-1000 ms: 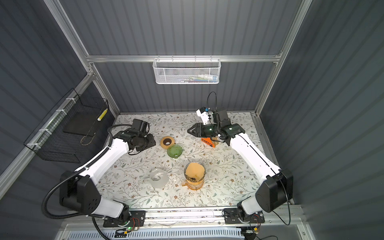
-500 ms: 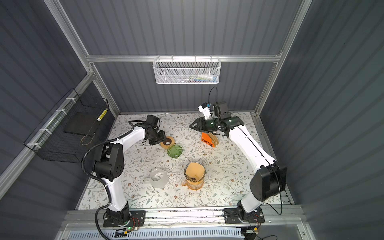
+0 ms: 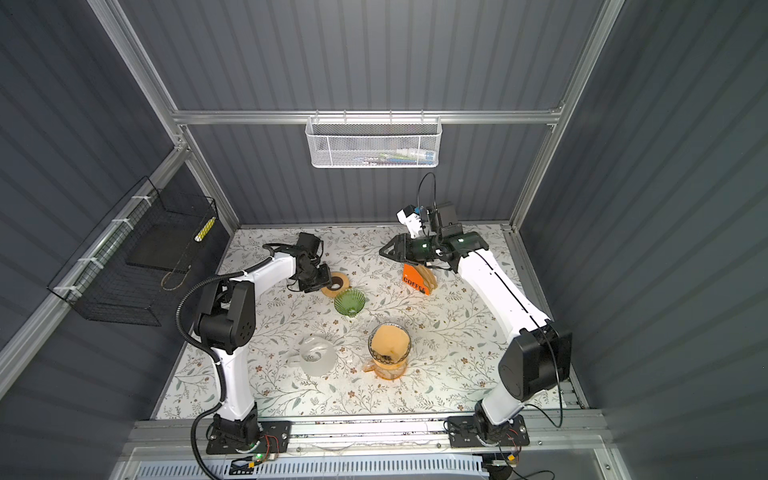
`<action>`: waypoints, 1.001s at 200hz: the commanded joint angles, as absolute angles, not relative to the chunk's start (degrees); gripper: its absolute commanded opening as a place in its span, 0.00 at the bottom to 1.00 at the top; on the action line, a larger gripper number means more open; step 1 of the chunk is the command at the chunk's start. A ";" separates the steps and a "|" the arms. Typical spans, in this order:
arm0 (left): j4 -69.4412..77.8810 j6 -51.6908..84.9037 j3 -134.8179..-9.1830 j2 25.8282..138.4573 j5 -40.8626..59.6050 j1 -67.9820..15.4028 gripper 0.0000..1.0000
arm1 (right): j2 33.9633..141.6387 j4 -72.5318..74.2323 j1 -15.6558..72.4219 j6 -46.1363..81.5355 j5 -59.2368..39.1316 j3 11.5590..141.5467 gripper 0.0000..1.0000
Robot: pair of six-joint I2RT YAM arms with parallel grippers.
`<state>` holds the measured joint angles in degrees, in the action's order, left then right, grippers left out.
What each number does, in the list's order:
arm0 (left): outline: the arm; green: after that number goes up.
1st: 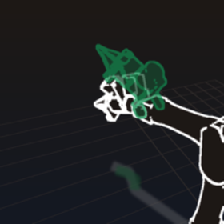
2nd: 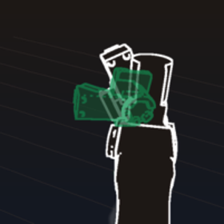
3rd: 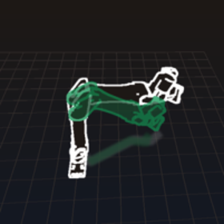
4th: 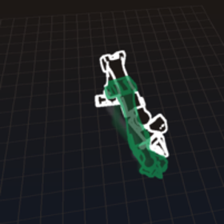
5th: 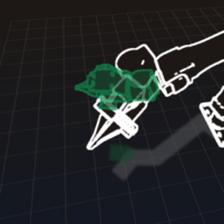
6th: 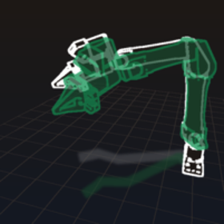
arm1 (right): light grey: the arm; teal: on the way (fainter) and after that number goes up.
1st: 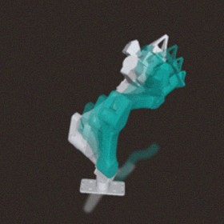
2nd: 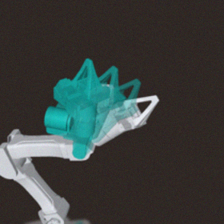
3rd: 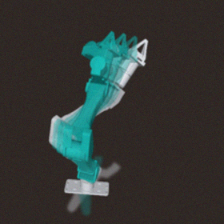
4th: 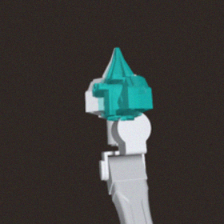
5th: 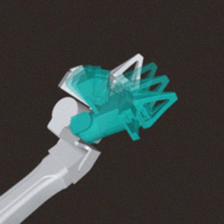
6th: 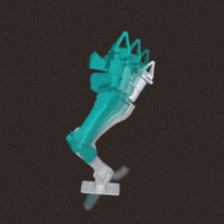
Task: Place the coffee filter in the dripper
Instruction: 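Reach the left gripper to the wooden ring and grasp it, then carry the wooden ring with the left gripper over the white pitcher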
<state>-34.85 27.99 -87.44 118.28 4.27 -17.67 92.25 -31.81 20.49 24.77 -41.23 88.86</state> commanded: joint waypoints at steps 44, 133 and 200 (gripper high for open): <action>-36.67 26.98 -90.24 121.29 3.30 -17.67 0.51 | 92.73 -32.25 19.71 23.73 -42.40 90.18 0.40; -35.43 26.74 -88.91 119.99 3.86 -17.67 0.20 | 92.33 -32.24 19.63 24.10 -41.51 89.74 0.40; -35.17 27.55 -86.10 112.08 3.98 -17.67 0.01 | 90.64 -31.98 19.64 24.89 -40.85 89.21 0.40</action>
<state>-34.68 27.40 -86.98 117.91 4.03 -17.67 92.23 -31.77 19.99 25.06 -41.58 88.86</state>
